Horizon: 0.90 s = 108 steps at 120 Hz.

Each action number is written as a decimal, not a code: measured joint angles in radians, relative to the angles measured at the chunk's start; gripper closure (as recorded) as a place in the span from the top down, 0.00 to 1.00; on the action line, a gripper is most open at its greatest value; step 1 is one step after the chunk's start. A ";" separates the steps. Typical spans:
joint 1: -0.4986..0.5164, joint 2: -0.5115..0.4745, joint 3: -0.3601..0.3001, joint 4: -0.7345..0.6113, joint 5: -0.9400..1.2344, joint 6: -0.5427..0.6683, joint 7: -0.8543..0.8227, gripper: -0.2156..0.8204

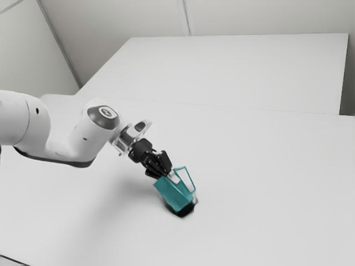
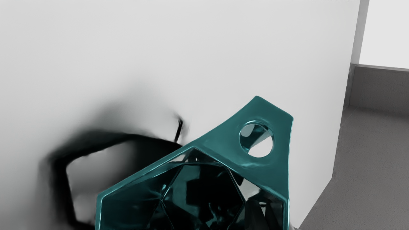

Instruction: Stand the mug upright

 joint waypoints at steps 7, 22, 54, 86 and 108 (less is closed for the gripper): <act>-0.003 -0.023 0.000 0.002 0.003 -0.002 -0.001 0.05; -0.004 -0.067 0.001 0.011 0.033 -0.005 -0.006 0.04; -0.005 -0.089 0.006 0.076 0.188 -0.009 -0.033 0.04; 0.000 -0.099 0.006 0.168 0.408 -0.010 -0.105 0.04; -0.005 -0.092 0.004 0.206 0.581 -0.003 -0.156 0.04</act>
